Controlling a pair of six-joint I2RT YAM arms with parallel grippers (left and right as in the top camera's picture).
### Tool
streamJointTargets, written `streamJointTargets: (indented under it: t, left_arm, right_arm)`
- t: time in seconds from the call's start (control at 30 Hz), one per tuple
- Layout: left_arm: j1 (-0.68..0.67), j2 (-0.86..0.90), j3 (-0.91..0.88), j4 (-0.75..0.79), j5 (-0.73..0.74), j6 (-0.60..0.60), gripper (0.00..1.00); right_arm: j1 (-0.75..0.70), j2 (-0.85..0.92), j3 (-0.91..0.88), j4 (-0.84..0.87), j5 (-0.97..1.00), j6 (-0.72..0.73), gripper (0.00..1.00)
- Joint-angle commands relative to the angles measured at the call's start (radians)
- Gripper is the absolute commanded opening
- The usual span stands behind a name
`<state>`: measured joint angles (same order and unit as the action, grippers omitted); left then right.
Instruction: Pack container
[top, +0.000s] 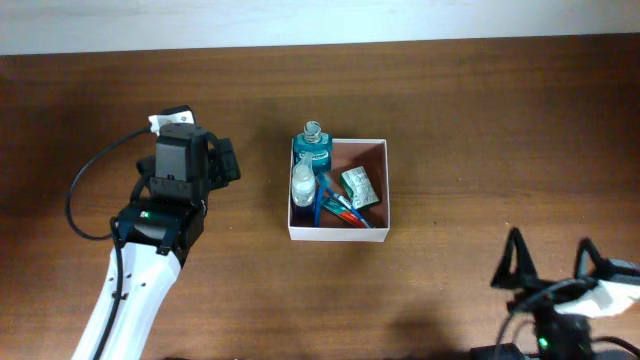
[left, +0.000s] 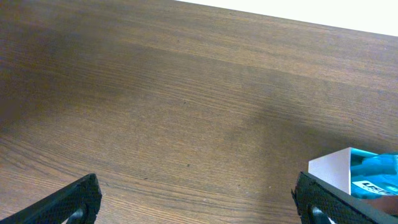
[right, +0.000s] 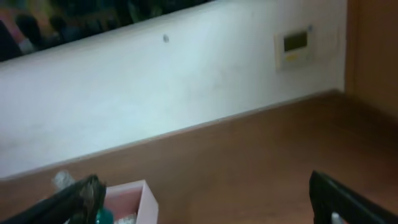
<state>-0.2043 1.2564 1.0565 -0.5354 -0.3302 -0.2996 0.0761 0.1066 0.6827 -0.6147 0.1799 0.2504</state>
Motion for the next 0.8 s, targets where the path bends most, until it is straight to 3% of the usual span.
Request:
streamJointTargets:
  t: [0.0,0.27,0.77]
  left_arm:
    - [0.003,-0.008,0.004,-0.001,-0.007,0.001,0.99]
    - [0.002,-0.008,0.004,-0.001,-0.007,0.001,0.99]
    - [0.003,-0.008,0.004,-0.001,-0.007,0.001,0.99]
  right_arm:
    - [-0.005,-0.044,-0.129,0.131,-0.011,-0.007,0.98]
    - [-0.009,-0.103,-0.402,0.46,-0.01,-0.007,0.98]
    - [-0.019,-0.103,-0.605,0.537,0.011,-0.007,0.98]
